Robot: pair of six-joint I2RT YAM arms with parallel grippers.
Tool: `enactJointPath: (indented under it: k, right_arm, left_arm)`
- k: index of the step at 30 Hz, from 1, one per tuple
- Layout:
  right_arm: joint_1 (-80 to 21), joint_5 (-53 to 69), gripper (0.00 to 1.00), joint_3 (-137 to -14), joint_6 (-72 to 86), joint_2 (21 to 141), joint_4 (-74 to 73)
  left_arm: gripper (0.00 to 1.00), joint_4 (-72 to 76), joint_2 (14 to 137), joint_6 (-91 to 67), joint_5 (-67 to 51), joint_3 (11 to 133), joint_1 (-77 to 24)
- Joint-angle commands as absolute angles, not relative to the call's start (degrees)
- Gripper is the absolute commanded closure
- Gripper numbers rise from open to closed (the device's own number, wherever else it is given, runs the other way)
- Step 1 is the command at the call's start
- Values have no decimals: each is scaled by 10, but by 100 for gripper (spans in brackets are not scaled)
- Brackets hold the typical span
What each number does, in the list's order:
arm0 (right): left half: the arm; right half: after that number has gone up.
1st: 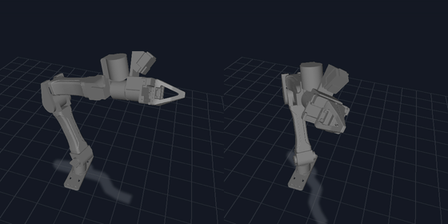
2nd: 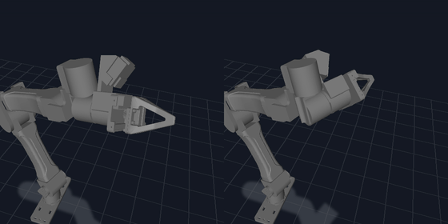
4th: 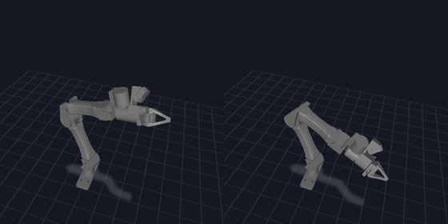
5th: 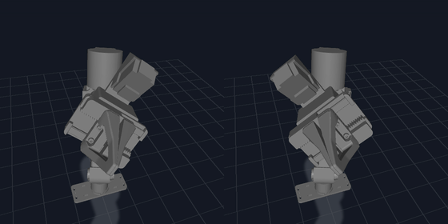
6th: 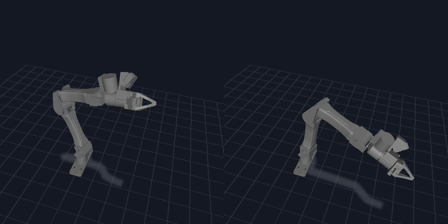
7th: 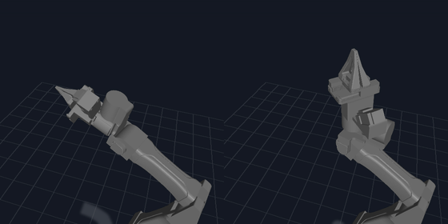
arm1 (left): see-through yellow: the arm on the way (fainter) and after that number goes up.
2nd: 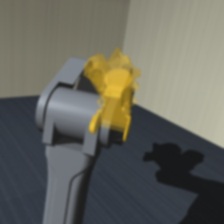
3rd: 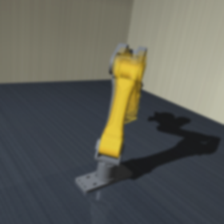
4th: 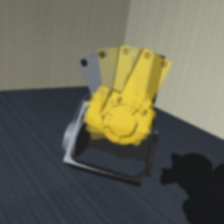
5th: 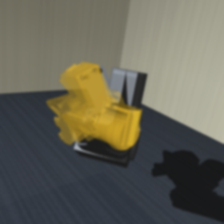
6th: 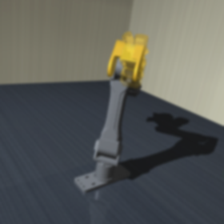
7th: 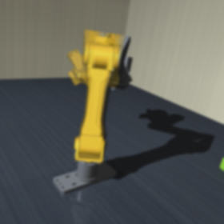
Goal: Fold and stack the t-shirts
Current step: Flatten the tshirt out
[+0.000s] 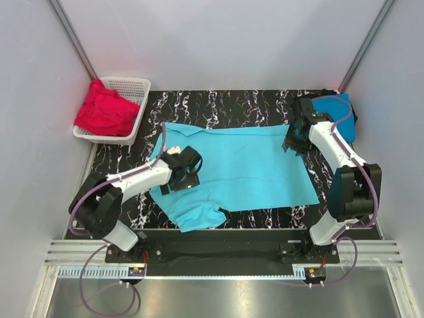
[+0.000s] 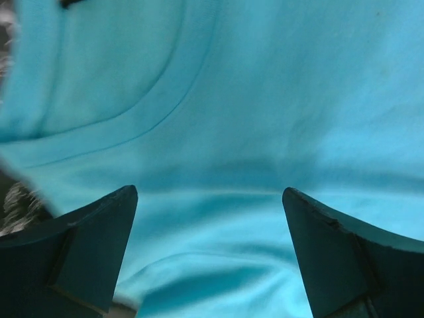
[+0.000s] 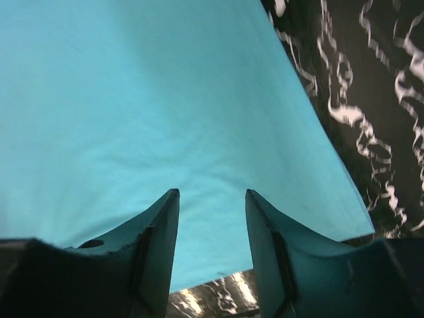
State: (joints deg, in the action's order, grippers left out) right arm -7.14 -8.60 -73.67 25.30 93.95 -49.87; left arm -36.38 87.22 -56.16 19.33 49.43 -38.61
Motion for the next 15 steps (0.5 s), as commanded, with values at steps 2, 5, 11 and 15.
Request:
enactJointPath:
  k: [2, 5, 11, 15]
  right_arm:
    - [-76, -102, 48, -845, 238, 958, -526]
    - [-76, -101, 48, -890, 234, 968, -541]
    - [-76, -103, 48, -895, 221, 990, -531]
    - [-76, -109, 48, -892, 216, 1014, -519]
  left_arm:
    - [1, -525, 884, -537, 253, 675, -384]
    - [1, -549, 926, -497, 265, 806, -363]
    - [1, -557, 1033, -454, 249, 934, -295]
    - [1, -555, 1130, -447, 202, 996, -253]
